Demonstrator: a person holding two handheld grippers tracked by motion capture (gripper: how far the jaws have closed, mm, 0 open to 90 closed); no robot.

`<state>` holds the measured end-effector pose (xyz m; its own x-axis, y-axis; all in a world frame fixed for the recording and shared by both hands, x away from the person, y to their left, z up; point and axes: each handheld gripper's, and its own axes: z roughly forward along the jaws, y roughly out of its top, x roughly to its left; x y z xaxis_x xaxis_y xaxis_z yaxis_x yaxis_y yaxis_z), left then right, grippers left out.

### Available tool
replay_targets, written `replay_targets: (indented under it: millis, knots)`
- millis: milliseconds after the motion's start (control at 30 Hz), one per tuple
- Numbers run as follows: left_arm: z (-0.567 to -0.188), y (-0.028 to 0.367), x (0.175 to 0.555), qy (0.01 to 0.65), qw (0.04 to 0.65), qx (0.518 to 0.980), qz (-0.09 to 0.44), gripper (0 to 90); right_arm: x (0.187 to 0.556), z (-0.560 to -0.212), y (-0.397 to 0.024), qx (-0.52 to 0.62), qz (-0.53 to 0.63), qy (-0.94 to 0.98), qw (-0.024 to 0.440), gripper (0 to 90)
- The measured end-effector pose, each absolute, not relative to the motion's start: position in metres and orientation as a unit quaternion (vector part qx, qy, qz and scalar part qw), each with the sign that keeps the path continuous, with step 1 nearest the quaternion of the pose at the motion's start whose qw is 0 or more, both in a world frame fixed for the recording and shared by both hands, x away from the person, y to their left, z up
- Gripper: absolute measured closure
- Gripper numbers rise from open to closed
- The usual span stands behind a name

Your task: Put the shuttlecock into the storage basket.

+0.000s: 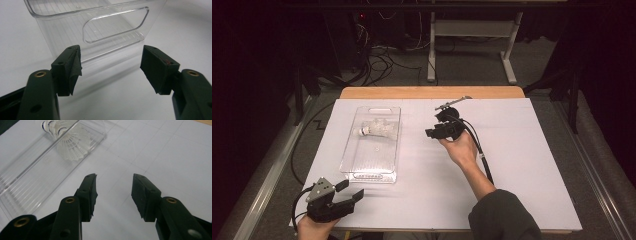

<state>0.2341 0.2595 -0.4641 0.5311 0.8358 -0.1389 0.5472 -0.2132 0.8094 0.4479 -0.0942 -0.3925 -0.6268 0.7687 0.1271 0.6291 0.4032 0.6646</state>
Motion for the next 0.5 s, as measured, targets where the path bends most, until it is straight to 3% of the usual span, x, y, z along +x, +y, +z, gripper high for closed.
replay_targets:
  millis: [500]
  knots:
    - [-0.464, 0.259, 0.234, 0.456, 0.433, 0.759, 0.168, 33.8, 0.442, -0.397, -0.109, 0.427, 0.354, 0.826, 0.099, 54.9]
